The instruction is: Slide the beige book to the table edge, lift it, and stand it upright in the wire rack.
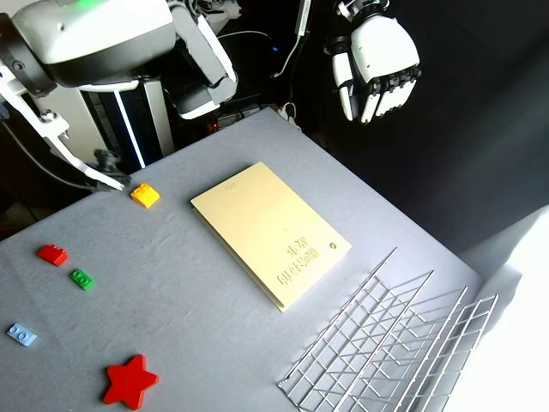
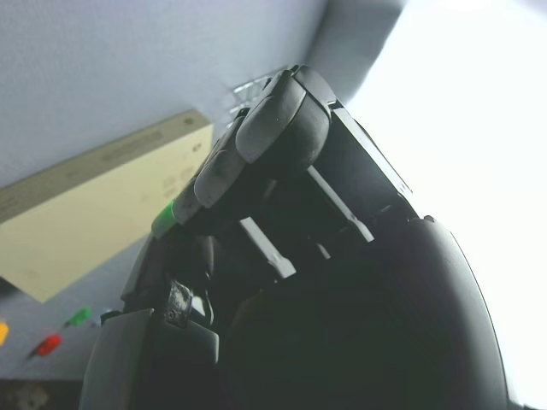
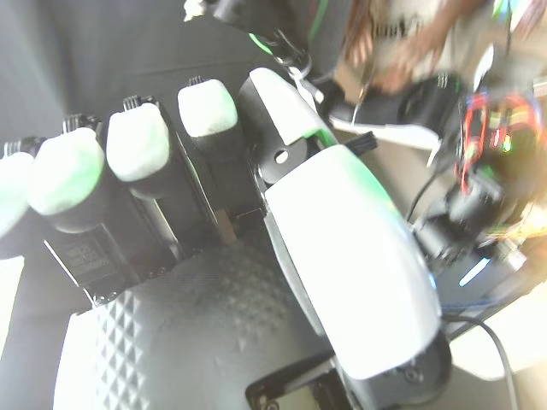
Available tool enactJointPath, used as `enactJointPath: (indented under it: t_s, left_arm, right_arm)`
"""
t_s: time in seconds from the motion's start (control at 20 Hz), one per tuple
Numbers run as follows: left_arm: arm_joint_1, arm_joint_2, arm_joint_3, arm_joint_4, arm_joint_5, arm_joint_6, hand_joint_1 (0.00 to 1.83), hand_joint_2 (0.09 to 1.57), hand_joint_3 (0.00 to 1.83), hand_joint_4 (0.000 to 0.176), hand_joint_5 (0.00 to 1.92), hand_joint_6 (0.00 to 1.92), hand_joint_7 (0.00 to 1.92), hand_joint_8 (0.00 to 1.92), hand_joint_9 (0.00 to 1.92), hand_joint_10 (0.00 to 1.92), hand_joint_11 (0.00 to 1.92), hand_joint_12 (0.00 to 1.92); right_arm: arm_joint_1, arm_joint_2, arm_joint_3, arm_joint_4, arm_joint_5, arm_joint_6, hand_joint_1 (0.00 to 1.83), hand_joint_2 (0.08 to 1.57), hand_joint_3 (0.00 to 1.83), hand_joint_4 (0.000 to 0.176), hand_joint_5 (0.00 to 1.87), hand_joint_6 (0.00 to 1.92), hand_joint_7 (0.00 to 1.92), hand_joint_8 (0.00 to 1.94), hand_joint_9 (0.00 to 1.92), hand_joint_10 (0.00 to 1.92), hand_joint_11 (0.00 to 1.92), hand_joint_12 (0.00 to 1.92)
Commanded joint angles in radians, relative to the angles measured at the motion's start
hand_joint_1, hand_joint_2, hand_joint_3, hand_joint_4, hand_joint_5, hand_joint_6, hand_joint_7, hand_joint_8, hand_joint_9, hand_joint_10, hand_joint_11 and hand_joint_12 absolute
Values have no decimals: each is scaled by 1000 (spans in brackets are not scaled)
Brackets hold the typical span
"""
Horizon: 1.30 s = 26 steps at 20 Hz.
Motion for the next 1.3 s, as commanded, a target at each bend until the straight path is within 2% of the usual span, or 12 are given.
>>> enactJointPath:
  t_s: [0.0, 0.1, 0.2, 0.3, 0.35, 0.55, 0.7, 0.75, 0.9, 1.15, 1.2, 1.25]
  left_arm:
    - [-6, 4, 5, 20, -103, 11, 276, 1108, 17, 57, 163, 6, 123, 3, 125, 15, 0, 589]
    - [-6, 4, 2, -5, -103, 36, 292, 1121, 9, 40, 180, 7, 158, 6, 145, 11, 0, 573]
    - [-4, 5, 3, -7, -102, 36, 300, 1129, 8, 47, 165, 1, 138, 0, 144, 7, 0, 570]
    - [-4, 4, 5, -7, -84, 45, 294, 1133, 4, 40, 158, 6, 157, 6, 165, 10, 0, 572]
    - [-4, 4, 5, -7, -79, 45, 305, 1128, 1, 39, 167, 9, 161, 6, 178, 13, 0, 583]
    - [-7, 3, 6, -32, -79, 45, 312, 1128, 0, 41, 168, 4, 166, 1, 182, 7, 0, 567]
    - [-12, 3, 9, -32, -106, 48, 327, 1123, 0, 45, 163, 1, 144, 2, 184, 5, 0, 621]
    - [-12, 3, 9, -32, -113, 56, 313, 1116, 0, 60, 132, 1, 131, 2, 167, 0, 0, 637]
    - [-11, 3, 8, -32, -113, 108, 298, 1118, 0, 54, 129, 1, 150, 9, 181, 6, 0, 646]
    - [-20, 2, 16, -35, -122, 127, 335, 1120, 1, 46, 166, 8, 149, 4, 192, 6, 0, 604]
    - [-23, 1, 11, -93, -149, 147, 332, 1120, 1, 47, 158, 3, 151, 3, 189, 4, 0, 590]
    - [-22, 4, -3, -223, -205, 229, 335, 1120, 0, 50, 155, 1, 125, 0, 183, 1, 0, 571]
  right_arm:
    - [9, 12, -9, 91, 34, 19, 229, 1120, 20, 3, 105, 13, 138, 4, 140, 23, 0, 440]
    - [41, 68, -56, 6, -89, 164, 232, 1135, 9, 0, 124, 6, 153, 3, 131, 6, 0, 303]
    - [53, 114, -90, -84, -181, 318, 243, 1127, 2, 0, 146, 8, 169, 4, 127, 2, 0, 310]
    - [25, 126, -119, -238, -326, 463, 246, 1127, 0, 0, 161, 5, 199, 5, 149, 6, 0, 328]
    - [4, 118, -129, -282, -396, 471, 221, 1134, 2, 0, 138, 1, 170, 1, 125, 1, 0, 284]
    - [-37, 85, -112, -280, -521, 422, 219, 1117, 0, 0, 102, 0, 150, 0, 95, 0, 0, 281]
    - [-88, 45, -110, -281, -677, 303, 186, 1125, 0, 0, 80, 0, 124, 0, 72, 0, 0, 220]
    - [-113, 32, -104, -281, -690, 266, 183, 1136, 2, 0, 91, 3, 125, 2, 94, 6, 0, 321]
    - [-178, -7, -72, -285, -696, 151, 189, 1125, 0, 0, 84, 4, 119, 2, 80, 2, 0, 225]
    - [-234, -68, 29, -320, -622, 145, 206, 1123, 0, 0, 119, 6, 147, 0, 89, 5, 0, 301]
    - [-243, -72, 36, -337, -622, 145, 219, 1115, 0, 0, 132, 7, 155, 2, 105, 7, 0, 375]
    - [-252, -78, 46, -347, -621, 144, 201, 1110, 0, 0, 135, 5, 162, 2, 114, 7, 0, 424]
